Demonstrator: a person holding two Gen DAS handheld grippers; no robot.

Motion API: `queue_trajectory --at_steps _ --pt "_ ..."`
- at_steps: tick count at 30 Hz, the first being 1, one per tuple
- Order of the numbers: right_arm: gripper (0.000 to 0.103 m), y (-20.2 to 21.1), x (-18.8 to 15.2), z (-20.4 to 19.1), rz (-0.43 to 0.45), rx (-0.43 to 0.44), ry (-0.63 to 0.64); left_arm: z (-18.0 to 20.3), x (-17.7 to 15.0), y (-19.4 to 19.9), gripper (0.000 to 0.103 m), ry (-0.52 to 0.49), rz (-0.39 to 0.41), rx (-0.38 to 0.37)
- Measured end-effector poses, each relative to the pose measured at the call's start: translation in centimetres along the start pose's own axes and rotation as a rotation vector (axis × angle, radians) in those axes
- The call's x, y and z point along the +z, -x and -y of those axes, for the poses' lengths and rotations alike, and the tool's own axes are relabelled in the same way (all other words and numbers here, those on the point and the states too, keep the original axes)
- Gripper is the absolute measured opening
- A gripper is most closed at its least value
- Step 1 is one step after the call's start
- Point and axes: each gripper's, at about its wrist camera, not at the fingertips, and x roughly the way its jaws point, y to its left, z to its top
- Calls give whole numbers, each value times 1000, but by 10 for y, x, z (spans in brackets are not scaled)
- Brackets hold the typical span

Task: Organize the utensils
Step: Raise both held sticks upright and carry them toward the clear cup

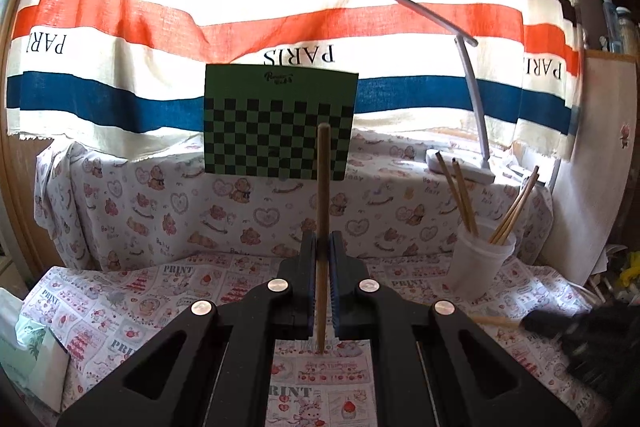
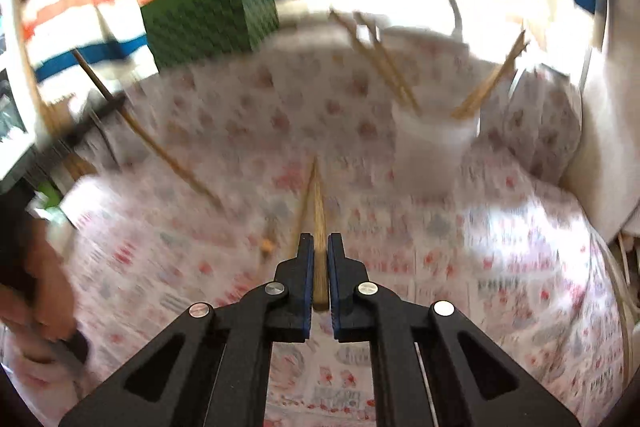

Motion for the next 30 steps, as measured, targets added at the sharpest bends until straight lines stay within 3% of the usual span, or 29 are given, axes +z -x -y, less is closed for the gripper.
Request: queue_trajectory --at_steps 5,9,15,20,30 --pt "8 34 26 -17 185 -29 122 0 2 5 5 -1 25 -4" --pt "8 35 44 -11 225 -9 76 1 2 6 5 -6 34 -10" --pt "8 37 57 4 362 -44 26 4 2 10 5 -14 52 -19" --pt "8 39 57 26 494 27 -24 9 3 9 5 -15 28 -63" --pt "8 51 51 70 597 104 -159 46 45 13 5 -40 59 -124"
